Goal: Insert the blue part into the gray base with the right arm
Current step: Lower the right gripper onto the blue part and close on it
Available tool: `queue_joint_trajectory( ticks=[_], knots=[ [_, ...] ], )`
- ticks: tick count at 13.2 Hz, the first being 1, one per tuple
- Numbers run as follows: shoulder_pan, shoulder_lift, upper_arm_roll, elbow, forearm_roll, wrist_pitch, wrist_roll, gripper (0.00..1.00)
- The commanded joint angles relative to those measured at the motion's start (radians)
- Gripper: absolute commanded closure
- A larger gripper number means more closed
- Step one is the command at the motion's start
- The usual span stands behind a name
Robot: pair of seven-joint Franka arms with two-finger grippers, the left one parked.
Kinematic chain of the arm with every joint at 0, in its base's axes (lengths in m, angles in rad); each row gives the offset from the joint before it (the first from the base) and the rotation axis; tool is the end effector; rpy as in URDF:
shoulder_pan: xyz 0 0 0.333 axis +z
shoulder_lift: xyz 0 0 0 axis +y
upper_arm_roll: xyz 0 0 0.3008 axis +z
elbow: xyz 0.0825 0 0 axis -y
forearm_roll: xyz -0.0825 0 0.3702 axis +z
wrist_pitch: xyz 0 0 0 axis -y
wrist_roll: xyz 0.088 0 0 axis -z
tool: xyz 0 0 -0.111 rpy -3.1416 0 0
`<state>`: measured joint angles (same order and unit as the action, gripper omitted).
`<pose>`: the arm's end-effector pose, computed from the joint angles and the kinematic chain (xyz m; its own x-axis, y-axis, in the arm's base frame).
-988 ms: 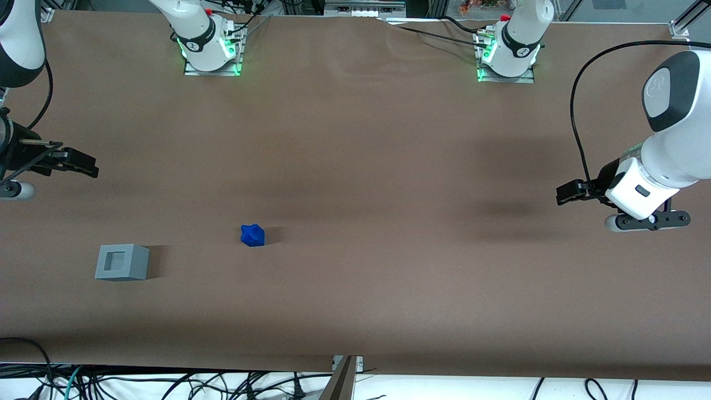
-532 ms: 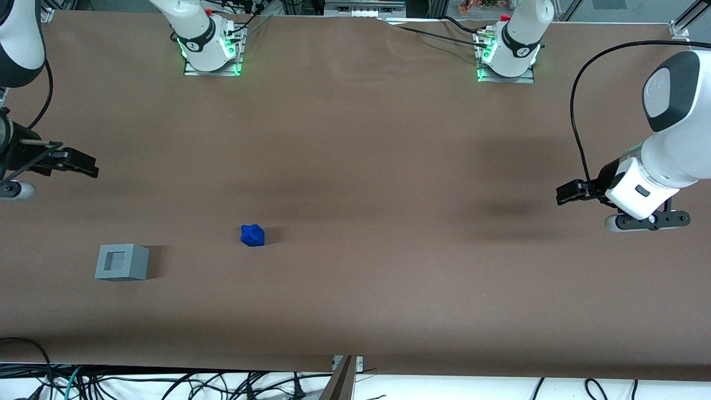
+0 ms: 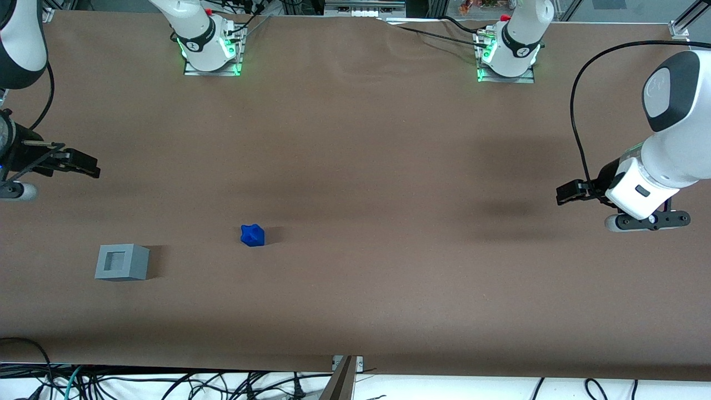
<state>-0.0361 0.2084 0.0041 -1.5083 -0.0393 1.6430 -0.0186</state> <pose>0.6004 -0.0235 0.5209 0.9972 -0.0105 -0.0744 -0.0078 -0.9993 0.0367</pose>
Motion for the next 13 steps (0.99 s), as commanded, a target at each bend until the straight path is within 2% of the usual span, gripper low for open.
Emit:
queue_joint_trajectory(
  ticks=[1, 5, 7, 10, 13],
  knots=[
    [0.01, 0.034, 0.005, 0.019, 0.012, -0.002, -0.004, 0.01],
    [0.047, 0.14, 0.007, 0.003, 0.054, 0.096, -0.001, 0.01],
    [0.112, 0.201, 0.007, 0.011, 0.1, 0.193, 0.015, 0.01],
    [0.223, 0.294, 0.007, 0.016, 0.095, 0.319, 0.239, 0.01],
    [0.292, 0.362, 0.005, 0.017, 0.088, 0.415, 0.289, 0.01]
  ],
)
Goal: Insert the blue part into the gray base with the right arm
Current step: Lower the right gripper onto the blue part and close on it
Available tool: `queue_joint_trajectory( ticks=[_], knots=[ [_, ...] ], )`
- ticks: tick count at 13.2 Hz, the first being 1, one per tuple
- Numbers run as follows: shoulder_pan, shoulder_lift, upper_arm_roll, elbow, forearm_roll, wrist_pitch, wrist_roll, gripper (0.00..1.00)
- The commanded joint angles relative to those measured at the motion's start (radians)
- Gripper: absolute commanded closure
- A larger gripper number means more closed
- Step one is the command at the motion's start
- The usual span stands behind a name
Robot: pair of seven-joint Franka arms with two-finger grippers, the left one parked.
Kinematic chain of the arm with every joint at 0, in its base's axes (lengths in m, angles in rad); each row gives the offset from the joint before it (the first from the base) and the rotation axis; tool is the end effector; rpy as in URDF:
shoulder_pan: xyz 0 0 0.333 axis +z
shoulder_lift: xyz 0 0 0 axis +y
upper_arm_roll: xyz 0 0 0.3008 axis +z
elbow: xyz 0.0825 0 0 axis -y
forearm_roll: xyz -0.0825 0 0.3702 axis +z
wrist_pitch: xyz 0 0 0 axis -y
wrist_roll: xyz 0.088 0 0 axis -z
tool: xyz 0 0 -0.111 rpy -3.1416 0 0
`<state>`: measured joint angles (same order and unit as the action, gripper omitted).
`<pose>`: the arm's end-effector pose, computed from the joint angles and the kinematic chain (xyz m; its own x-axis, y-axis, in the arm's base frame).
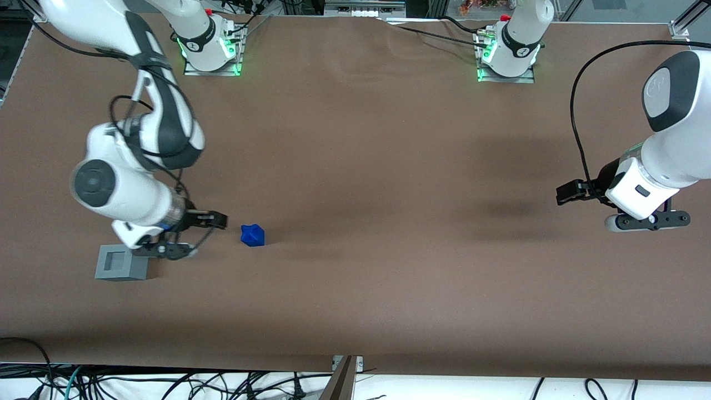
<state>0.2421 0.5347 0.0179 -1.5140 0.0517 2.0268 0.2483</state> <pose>0.6534 0.1753 0.3400 0.9993 -0.0131 -0.0354 -0.0148 -0.9987 -0.0478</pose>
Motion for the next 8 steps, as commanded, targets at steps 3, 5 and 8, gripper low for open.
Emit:
queue_joint_trajectory(
  ticks=[3, 5, 8],
  knots=[
    [0.048, 0.099, -0.01, 0.02, -0.003, 0.131, 0.023, 0.01],
    [0.055, 0.129, -0.01, 0.02, -0.003, 0.16, 0.025, 0.01],
    [0.071, 0.157, -0.012, 0.014, -0.003, 0.191, 0.025, 0.01]
  ],
)
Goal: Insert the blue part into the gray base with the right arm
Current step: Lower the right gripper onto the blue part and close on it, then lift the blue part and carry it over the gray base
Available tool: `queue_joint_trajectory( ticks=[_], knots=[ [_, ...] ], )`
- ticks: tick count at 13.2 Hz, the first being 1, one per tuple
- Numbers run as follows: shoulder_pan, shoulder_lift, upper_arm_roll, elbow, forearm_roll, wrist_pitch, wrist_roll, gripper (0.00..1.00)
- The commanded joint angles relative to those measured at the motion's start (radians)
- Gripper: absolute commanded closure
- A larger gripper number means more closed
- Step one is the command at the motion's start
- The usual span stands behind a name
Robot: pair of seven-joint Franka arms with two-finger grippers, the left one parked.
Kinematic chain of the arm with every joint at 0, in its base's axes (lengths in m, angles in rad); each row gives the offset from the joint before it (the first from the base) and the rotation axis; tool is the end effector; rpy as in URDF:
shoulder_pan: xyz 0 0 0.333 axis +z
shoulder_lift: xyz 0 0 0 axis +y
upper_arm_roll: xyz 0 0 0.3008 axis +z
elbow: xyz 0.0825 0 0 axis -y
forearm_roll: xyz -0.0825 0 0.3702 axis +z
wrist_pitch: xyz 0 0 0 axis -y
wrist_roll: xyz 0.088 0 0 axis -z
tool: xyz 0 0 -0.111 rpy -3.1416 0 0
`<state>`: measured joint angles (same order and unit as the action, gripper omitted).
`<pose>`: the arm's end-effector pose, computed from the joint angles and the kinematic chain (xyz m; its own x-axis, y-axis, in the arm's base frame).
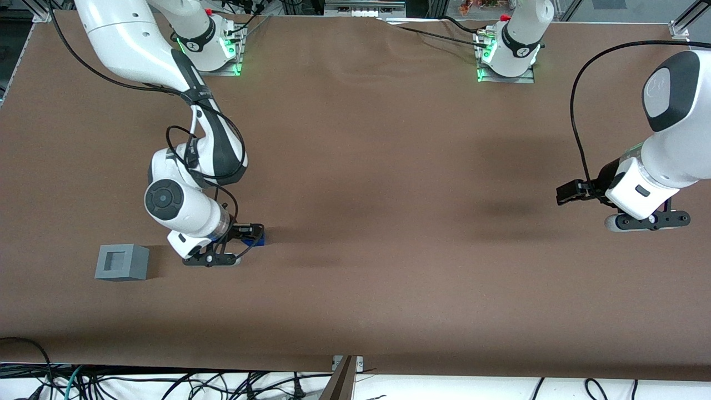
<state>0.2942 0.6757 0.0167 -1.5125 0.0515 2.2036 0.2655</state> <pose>0.6586 0.2118 0.2595 0.9999 0.0115 0.0003 0.0115 -0.9985 -0.0544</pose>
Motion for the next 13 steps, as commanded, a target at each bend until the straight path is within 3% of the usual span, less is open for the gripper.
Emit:
queue_joint_trajectory(
  ticks=[1, 6, 7, 9, 10, 11, 13],
  knots=[
    [0.019, 0.022, -0.009, 0.011, -0.004, 0.015, 0.008, 0.01],
    [0.026, 0.031, -0.011, -0.015, -0.006, 0.012, 0.008, 0.01],
    [0.026, 0.031, -0.009, -0.018, -0.006, 0.008, 0.008, 0.1],
    [0.029, 0.031, -0.009, -0.018, -0.004, -0.001, 0.006, 0.54],
    [0.033, 0.033, -0.009, -0.018, -0.004, -0.004, 0.003, 0.65],
    [0.033, 0.032, -0.011, -0.017, -0.004, -0.011, 0.0, 0.7],
    [0.022, 0.019, -0.02, 0.003, -0.005, -0.028, -0.022, 0.7]
  ],
)
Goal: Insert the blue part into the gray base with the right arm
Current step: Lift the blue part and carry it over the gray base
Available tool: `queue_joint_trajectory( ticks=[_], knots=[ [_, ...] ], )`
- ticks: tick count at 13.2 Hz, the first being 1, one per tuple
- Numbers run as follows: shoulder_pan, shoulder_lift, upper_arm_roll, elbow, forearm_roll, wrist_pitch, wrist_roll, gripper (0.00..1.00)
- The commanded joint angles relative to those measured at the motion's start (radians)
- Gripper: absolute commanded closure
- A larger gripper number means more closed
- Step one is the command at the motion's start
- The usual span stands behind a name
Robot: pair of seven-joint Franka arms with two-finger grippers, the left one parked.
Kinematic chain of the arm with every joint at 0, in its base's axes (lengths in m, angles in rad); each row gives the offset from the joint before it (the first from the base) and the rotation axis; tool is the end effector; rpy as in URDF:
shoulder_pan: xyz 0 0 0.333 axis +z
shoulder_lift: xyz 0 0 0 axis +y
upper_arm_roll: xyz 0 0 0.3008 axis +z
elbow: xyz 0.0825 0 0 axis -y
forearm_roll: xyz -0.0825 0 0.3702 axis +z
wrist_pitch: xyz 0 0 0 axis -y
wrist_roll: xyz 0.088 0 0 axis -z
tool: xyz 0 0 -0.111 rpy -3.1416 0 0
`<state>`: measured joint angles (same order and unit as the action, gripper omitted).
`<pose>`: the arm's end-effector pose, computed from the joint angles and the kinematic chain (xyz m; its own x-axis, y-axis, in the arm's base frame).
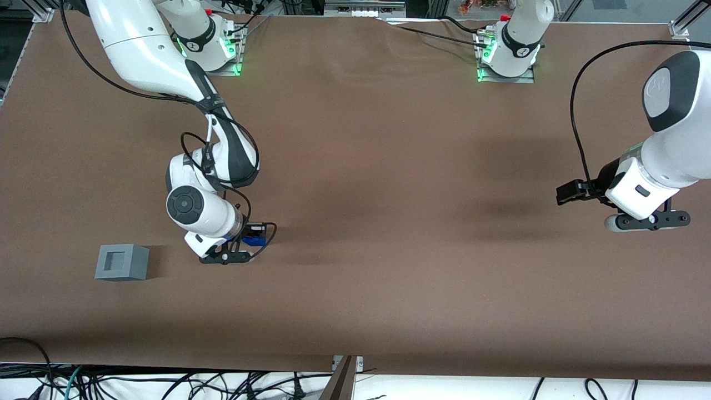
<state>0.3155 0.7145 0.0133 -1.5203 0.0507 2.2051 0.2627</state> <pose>0.6496 0.2222 0.2295 0.9986 0.0331 -0.0421 0.0315 -0.9987 -0.0390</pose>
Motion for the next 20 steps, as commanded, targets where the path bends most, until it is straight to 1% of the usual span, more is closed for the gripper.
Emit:
queue_joint_trajectory(
  ticks=[1, 2, 3, 5, 7, 9, 11, 14, 15, 18, 20],
  knots=[
    [-0.003, -0.039, -0.039, 0.023, -0.012, -0.034, -0.037, 0.7],
    [-0.003, -0.056, -0.07, 0.038, -0.032, -0.048, -0.068, 0.7],
    [-0.006, -0.064, -0.097, 0.066, -0.035, -0.053, -0.091, 0.7],
    [-0.027, -0.086, -0.145, 0.101, -0.035, -0.064, -0.1, 0.7],
    [-0.061, -0.099, -0.179, 0.129, -0.025, -0.091, -0.164, 0.7],
    [-0.12, -0.113, -0.179, 0.134, -0.017, -0.097, -0.214, 0.7],
    [-0.186, -0.125, -0.17, 0.135, -0.012, -0.137, -0.267, 0.7],
    [-0.289, -0.121, -0.17, 0.137, 0.072, -0.14, -0.422, 0.7],
    [-0.311, -0.113, -0.17, 0.137, 0.095, -0.14, -0.459, 0.7],
    [-0.329, -0.095, -0.173, 0.135, 0.095, -0.14, -0.496, 0.73],
    [-0.345, -0.07, -0.174, 0.135, 0.092, -0.14, -0.539, 0.73]
  ],
)
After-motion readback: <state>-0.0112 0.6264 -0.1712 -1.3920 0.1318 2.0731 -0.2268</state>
